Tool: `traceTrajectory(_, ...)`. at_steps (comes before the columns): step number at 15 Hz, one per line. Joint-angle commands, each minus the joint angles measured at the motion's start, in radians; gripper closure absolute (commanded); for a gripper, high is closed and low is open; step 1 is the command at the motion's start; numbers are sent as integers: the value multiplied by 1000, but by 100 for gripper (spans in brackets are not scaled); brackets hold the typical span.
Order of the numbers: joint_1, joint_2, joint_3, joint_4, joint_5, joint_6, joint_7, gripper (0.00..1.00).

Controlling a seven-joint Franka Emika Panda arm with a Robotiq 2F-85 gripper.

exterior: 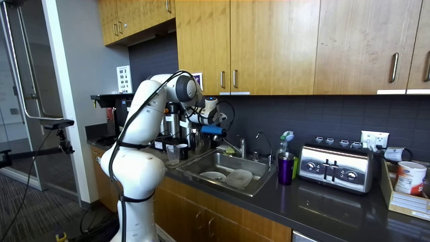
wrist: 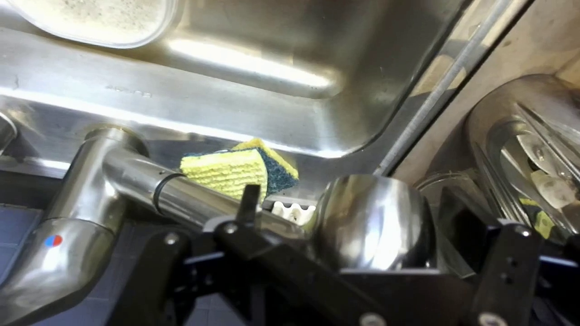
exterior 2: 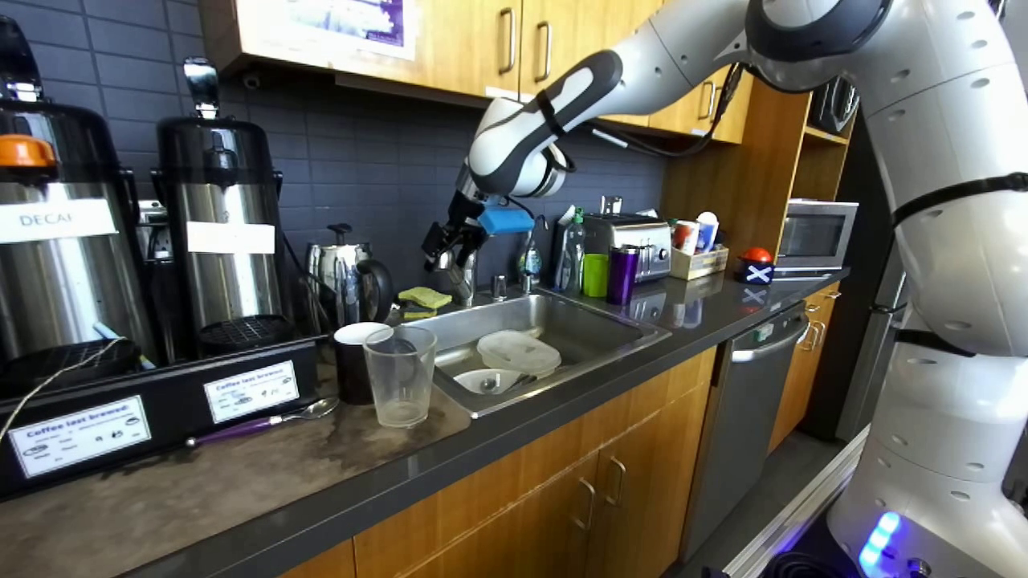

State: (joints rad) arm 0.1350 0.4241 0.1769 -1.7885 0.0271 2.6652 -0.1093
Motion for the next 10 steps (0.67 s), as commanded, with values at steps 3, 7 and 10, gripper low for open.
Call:
traceTrajectory(3, 26, 38, -44, 64, -104, -22, -7, 0)
traceTrajectory(7, 41, 38, -66, 68, -159, -26, 4, 0)
traceTrajectory(10, 54, 28, -85, 64, -198, -29, 18, 0)
